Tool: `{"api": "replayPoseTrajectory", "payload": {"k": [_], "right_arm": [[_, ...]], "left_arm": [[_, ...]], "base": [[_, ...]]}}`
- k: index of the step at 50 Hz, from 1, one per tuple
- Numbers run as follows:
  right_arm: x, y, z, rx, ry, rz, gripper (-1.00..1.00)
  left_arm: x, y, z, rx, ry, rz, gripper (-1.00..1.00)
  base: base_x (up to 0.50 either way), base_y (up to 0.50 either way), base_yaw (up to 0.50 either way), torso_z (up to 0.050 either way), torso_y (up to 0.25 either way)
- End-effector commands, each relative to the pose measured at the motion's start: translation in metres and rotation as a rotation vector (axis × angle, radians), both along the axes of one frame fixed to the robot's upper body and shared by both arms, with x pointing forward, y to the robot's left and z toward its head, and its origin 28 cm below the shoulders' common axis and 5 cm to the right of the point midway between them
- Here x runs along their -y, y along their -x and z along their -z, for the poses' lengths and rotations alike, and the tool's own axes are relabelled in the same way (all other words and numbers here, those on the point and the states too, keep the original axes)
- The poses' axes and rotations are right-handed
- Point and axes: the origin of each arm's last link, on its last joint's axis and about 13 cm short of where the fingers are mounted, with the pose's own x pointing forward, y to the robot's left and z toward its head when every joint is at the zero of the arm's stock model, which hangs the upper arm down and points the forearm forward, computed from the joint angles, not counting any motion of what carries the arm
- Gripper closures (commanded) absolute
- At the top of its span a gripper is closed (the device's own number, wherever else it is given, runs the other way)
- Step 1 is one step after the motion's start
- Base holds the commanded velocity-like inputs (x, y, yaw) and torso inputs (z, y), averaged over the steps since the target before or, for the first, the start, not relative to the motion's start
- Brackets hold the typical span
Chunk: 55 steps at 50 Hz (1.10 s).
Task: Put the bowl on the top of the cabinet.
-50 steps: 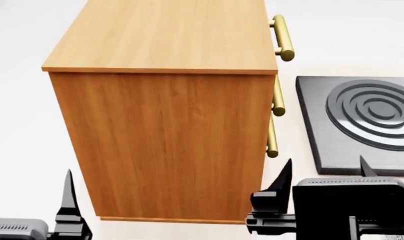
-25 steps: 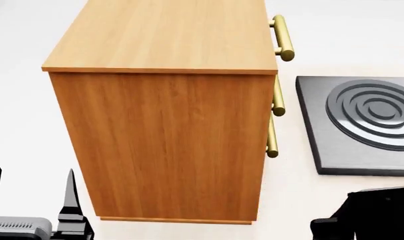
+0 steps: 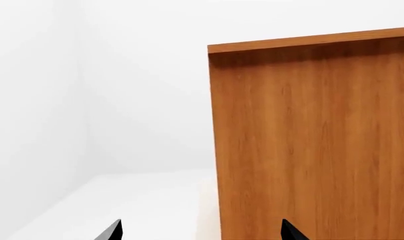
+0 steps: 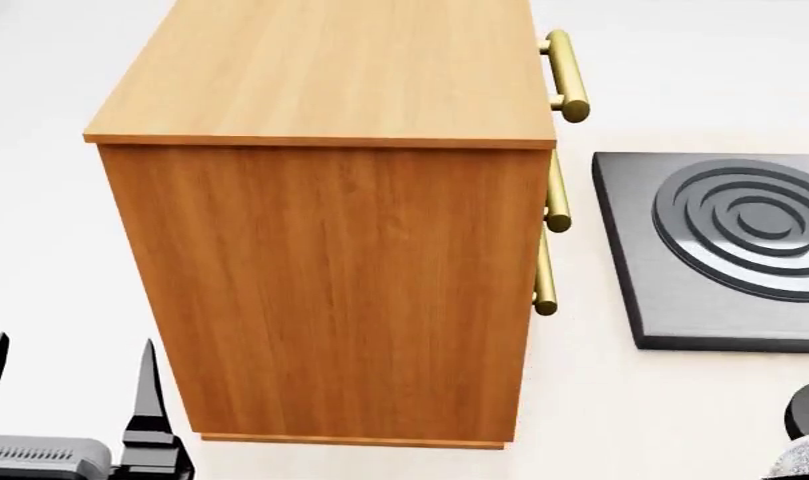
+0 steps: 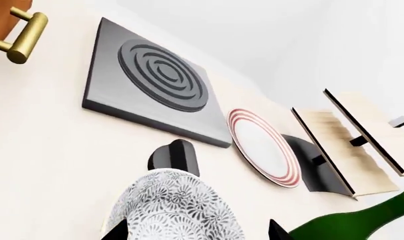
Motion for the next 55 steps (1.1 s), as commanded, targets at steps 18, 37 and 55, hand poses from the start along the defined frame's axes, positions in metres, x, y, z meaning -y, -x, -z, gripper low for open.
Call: {"api": "replayPoseTrajectory", "payload": {"k": [18, 37, 55], "right_arm": [[-0.004, 0.005, 0.007, -0.040, 0.030, -0.016, -1.00], [-0.005, 0.003, 0.011, -0.053, 0.028, -0.025, -1.00], [-0.006, 0.001, 0.021, -0.082, 0.021, -0.037, -1.00]], "left_arm": [[0.000, 0.000, 0.000, -0.001, -0.003, 0.001, -1.00], [0.001, 0.000, 0.000, 0.000, -0.007, 0.000, -1.00], [0.001, 0.000, 0.000, 0.000, -0.007, 0.001, -1.00]], "base": [[0.00, 0.00, 0.00, 0.000, 0.000], [0.00, 0.00, 0.00, 0.000, 0.000], [0.00, 0.00, 0.00, 0.000, 0.000]]}}
